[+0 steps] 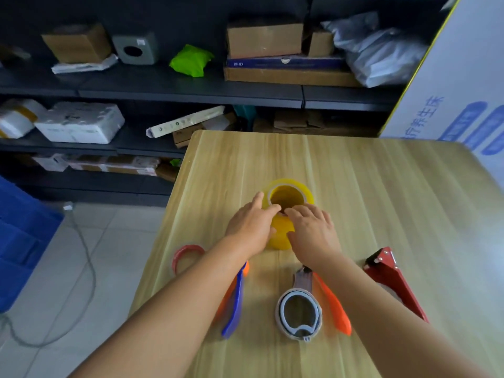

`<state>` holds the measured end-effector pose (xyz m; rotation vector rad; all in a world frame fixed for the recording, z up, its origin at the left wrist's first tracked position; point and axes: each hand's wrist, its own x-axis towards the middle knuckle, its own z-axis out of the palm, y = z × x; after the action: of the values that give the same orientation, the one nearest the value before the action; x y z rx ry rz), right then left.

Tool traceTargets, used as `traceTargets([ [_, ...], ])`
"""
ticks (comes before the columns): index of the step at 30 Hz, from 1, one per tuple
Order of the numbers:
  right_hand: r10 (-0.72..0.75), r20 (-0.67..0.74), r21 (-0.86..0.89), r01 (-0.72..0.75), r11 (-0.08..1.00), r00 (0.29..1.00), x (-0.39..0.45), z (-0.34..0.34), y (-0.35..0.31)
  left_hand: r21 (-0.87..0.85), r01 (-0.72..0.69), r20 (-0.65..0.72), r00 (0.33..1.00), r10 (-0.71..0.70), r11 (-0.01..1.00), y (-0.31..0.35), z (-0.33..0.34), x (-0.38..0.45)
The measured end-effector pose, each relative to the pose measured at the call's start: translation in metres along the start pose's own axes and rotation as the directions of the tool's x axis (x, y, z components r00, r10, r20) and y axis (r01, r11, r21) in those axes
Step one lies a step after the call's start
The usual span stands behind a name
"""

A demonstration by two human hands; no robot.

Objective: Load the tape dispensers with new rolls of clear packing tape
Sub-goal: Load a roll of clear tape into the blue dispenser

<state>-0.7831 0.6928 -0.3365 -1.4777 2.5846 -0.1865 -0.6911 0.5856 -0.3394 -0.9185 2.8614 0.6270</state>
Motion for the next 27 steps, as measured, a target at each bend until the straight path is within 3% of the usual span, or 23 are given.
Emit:
traceTargets([
  [7, -0.024, -0.047, 0.029, 0.025, 0.999, 0.999, 0.010, 0.004, 0.007, -0.026, 0.073, -0.012, 0.997, -0.073, 0.997, 0.013, -0.007, 0.005],
  [15, -0.076, -0.190, 0.100, 0.097, 0.990, 0.979, 0.002, 0.007, 0.004, -0.017, 0.030, -0.042, 0.999, -0.031, 0.999, 0.008, -0.014, -0.006],
  [22, -0.189, -0.294, 0.107, 0.228, 0.968, 0.937, -0.006, 0.000, -0.014, -0.128, 0.039, -0.119, 0.991, -0.055, 0.991, -0.007, -0.024, -0.032],
  [27, -0.209, -0.296, 0.054, 0.235, 0.970, 0.932, -0.022, -0.001, -0.039, -0.230, 0.050, -0.150, 0.985, -0.086, 0.972, -0.026, -0.022, -0.062],
])
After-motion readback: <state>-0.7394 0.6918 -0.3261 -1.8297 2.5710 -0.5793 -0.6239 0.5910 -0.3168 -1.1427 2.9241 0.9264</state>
